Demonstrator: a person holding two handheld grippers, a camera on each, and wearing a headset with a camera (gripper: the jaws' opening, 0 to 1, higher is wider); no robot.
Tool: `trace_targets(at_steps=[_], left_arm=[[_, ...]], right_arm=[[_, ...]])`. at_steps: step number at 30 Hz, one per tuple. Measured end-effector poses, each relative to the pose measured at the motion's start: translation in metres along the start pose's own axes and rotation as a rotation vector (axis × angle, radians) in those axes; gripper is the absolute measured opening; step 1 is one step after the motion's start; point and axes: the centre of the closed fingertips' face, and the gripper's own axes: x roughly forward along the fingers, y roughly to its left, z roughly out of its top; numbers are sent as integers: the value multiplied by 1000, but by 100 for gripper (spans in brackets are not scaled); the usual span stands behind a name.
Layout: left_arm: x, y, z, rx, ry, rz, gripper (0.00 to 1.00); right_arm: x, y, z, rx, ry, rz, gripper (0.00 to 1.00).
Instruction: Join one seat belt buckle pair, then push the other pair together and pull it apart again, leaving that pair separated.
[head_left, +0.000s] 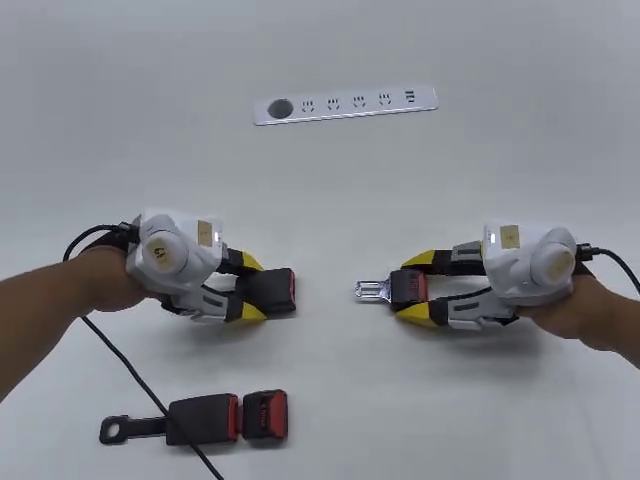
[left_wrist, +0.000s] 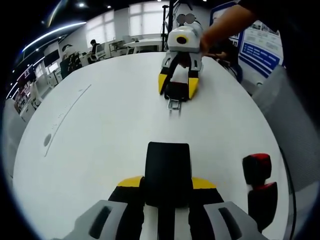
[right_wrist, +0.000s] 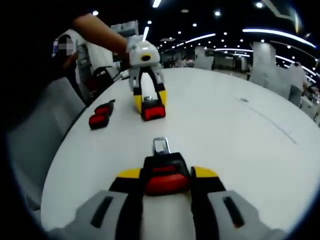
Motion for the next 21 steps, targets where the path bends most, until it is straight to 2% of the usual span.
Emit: trace_targets(at_steps=[9,11,13,15,21], left_arm=[[1,-1,0,2,-3,0,35],[1,0,-1,6,-2,-1,35],[1,-1,0,6,-2,-2,35],[1,-1,0,10,-2,-5,35],[1,-2,1,21,4,-12,35]], right_arm=[[30,8,16,-5,-33,15,37],[36,5,17,3,-36,19,37],[41,4,20,19,-36,25,37],[46,3,25,-3,-43,30,37],[55,4,30,0,-31,31,37]])
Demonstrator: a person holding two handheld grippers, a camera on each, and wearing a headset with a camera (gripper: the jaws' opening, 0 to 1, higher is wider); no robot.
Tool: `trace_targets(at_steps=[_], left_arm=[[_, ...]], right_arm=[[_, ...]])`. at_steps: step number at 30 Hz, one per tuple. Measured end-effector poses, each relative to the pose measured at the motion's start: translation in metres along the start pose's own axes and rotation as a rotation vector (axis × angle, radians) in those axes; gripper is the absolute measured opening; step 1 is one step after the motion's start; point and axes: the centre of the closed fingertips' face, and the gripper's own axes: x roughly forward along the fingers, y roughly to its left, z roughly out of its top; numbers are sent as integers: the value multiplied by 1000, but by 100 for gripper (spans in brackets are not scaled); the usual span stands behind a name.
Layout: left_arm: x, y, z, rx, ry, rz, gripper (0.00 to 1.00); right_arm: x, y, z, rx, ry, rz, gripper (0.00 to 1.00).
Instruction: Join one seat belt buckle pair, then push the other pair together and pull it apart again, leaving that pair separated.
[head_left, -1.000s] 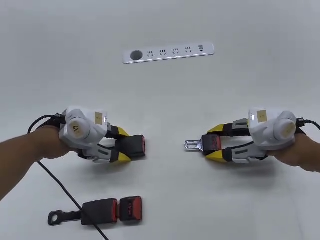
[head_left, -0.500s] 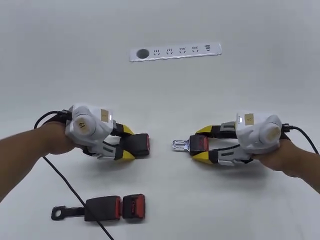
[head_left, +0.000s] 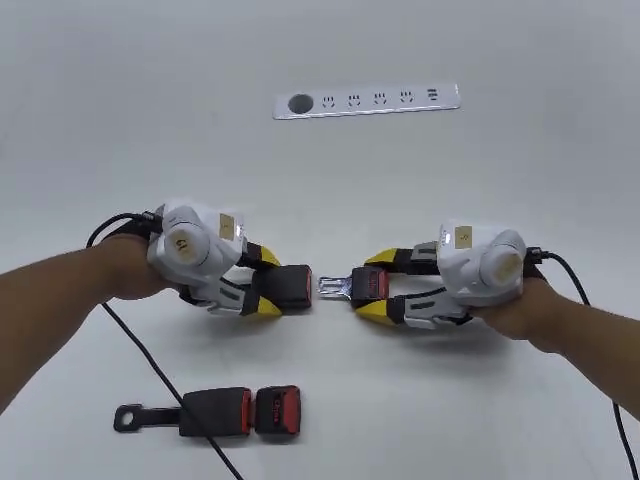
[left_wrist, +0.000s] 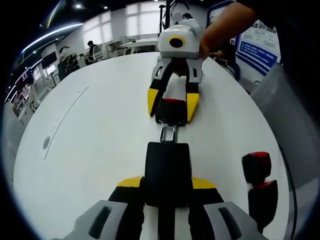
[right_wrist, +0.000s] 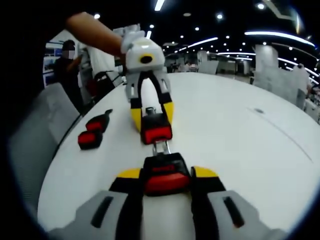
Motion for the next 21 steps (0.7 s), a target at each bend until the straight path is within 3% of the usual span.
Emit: trace_targets(at_steps=[10,21], left_arm=[[1,-1,-1,25,7,-12,34],[2,1,-6,37,9,-16,34]], right_arm=[[21,4,11,5,-11,15,37],[26,8,11,-1,26,26,36]])
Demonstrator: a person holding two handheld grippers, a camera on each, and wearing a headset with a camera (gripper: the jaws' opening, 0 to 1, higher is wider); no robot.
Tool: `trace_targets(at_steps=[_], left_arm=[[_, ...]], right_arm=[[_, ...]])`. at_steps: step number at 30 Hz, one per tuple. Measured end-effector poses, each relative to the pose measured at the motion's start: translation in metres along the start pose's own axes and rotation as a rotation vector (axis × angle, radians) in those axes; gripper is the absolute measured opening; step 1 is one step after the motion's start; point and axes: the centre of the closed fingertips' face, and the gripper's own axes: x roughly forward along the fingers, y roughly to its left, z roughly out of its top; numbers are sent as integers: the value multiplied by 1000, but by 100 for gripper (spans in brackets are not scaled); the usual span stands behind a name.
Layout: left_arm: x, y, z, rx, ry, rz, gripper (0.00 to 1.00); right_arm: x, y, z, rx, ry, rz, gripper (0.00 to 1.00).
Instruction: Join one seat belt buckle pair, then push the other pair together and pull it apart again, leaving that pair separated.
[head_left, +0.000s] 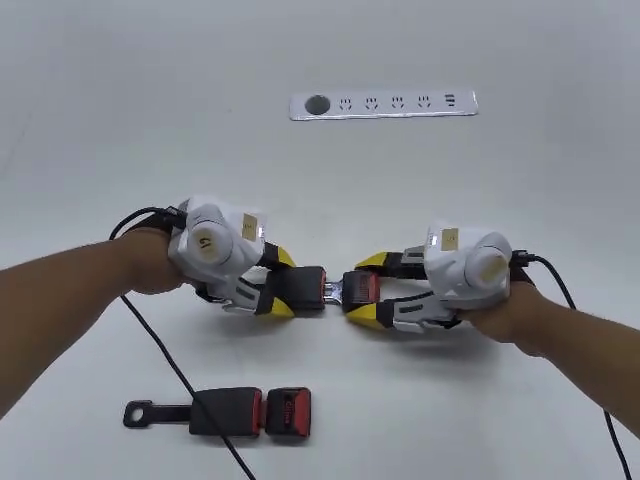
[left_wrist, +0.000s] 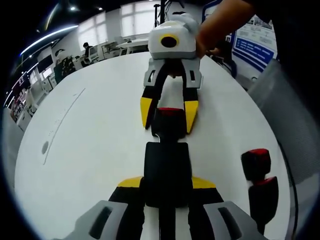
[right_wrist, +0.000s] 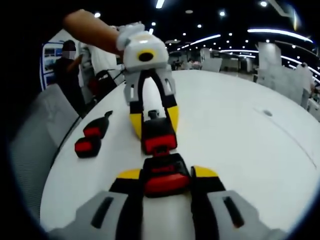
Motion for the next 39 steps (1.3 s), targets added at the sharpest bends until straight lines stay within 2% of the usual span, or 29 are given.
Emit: trace_targets(at_steps=[7,25,39], left_arm=[[1,0,0,6,9,0,34],[2,-2,2,26,34,-5,34],[2,0,1,19,38,-4,35]], right_arm=[[13,2,6,3,5,-3,36],[16,5,8,-20,76,-13,36],[15,5,6,-43,105,-18,37]])
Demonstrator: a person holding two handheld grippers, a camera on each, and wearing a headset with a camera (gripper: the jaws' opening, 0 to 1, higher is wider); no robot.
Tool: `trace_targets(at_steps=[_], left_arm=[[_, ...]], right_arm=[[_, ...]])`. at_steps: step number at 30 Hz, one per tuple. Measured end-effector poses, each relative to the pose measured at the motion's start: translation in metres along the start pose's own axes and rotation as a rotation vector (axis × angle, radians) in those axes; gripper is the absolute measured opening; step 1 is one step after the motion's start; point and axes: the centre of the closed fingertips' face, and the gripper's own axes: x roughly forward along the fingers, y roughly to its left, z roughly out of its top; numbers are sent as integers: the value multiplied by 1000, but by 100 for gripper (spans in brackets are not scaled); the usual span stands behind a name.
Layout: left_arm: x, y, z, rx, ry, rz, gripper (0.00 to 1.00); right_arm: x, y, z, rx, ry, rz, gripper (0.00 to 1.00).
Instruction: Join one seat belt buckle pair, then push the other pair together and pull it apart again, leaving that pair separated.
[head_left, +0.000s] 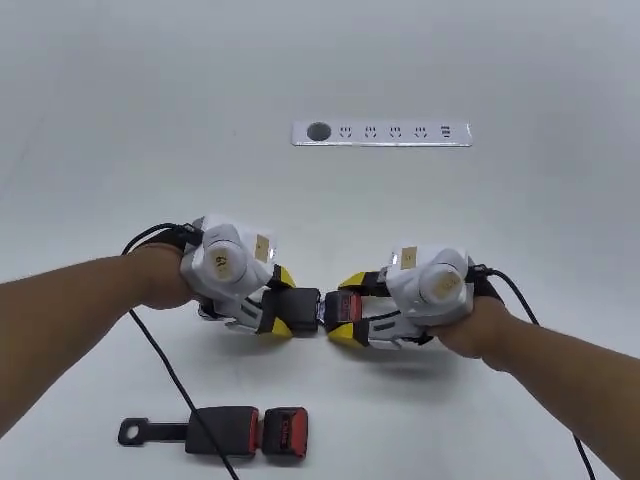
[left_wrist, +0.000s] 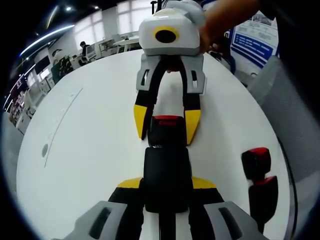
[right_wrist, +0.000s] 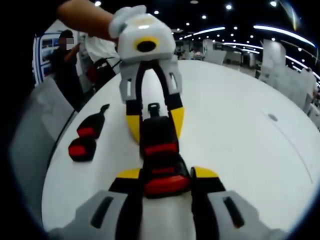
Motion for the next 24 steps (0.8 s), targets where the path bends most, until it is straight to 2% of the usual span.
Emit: trace_targets(at_steps=[24], left_arm=[[-2,1,-1,-31,-6,15,36]], right_arm=[[-10,-1,-8,-8,4,-7,37]])
